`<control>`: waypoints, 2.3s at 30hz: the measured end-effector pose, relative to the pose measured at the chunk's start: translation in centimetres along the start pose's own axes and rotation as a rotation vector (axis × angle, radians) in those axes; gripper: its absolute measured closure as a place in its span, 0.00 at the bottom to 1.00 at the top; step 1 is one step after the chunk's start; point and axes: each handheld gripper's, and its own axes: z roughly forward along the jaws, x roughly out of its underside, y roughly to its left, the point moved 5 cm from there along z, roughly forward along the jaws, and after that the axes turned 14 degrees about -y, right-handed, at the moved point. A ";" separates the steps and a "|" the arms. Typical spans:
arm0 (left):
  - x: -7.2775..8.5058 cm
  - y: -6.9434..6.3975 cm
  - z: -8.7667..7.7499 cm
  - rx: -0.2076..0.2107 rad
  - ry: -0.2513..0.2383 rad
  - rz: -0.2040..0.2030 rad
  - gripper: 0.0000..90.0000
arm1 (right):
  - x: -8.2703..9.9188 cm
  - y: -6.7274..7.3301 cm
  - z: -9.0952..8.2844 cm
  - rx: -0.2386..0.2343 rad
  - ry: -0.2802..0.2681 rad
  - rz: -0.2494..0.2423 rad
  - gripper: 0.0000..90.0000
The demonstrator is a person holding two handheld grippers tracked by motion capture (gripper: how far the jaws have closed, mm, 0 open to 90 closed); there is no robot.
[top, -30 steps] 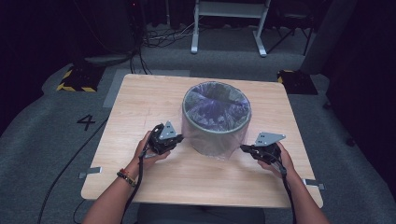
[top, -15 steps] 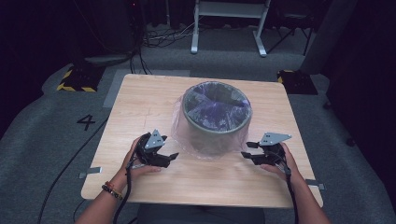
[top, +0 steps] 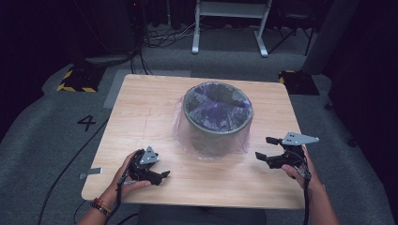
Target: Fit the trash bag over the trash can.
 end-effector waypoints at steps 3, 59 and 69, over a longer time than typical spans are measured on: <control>0.3 0.2 0.3 -0.006 0.009 -0.008 0.18 | -0.9 -0.1 -0.3 0.019 -0.030 -0.005 0.19; 0.3 0.8 0.5 0.022 0.017 -0.003 0.15 | -15.0 2.4 9.3 -0.030 0.011 -0.089 0.26; 0.3 0.8 0.5 0.023 0.017 -0.002 0.15 | -15.2 2.7 12.1 -0.018 0.124 -0.093 0.24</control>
